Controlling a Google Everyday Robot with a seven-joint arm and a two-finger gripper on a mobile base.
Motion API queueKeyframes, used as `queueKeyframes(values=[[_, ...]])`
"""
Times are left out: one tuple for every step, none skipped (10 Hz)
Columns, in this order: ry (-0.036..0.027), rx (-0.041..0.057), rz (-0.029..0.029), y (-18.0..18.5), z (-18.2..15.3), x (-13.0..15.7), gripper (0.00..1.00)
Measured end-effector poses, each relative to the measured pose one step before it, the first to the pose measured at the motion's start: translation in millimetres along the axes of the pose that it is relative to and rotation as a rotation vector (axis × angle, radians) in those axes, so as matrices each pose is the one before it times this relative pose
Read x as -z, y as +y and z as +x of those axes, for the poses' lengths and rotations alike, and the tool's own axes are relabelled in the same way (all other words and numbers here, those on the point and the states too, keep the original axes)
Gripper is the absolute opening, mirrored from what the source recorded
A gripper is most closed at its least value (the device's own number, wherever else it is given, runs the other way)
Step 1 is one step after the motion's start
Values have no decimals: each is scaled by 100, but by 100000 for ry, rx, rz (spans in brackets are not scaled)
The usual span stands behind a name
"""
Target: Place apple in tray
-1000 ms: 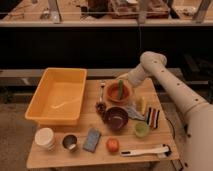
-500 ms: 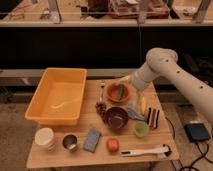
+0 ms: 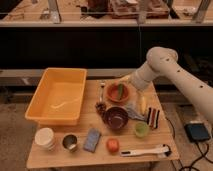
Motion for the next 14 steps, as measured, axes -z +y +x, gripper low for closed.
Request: queueKeyframes(values=[[-4749, 2157, 29, 504, -727, -539, 80], [-2048, 3170, -1606, 205, -1413, -595, 80], [644, 2914, -1150, 254, -1457, -402, 80], [482, 2202, -1259, 468, -1244, -334, 80], [225, 3788, -2088, 564, -1814, -134, 80], [586, 3519, -3090, 146, -1501, -212, 80], [804, 2123, -3068, 168, -1088, -271, 80], [482, 1271, -3912, 174, -1451, -684, 80], [-683, 532, -1747, 382, -1332, -1515, 80], [-2, -71, -1237, 574, -992, -1607, 80], [1208, -793, -455, 430, -479, -1102, 80], [1395, -788, -27, 459, -770, -1849, 80], [921, -28, 313, 160, -578, -951, 80], [366, -163, 166, 166, -257, -380, 80]])
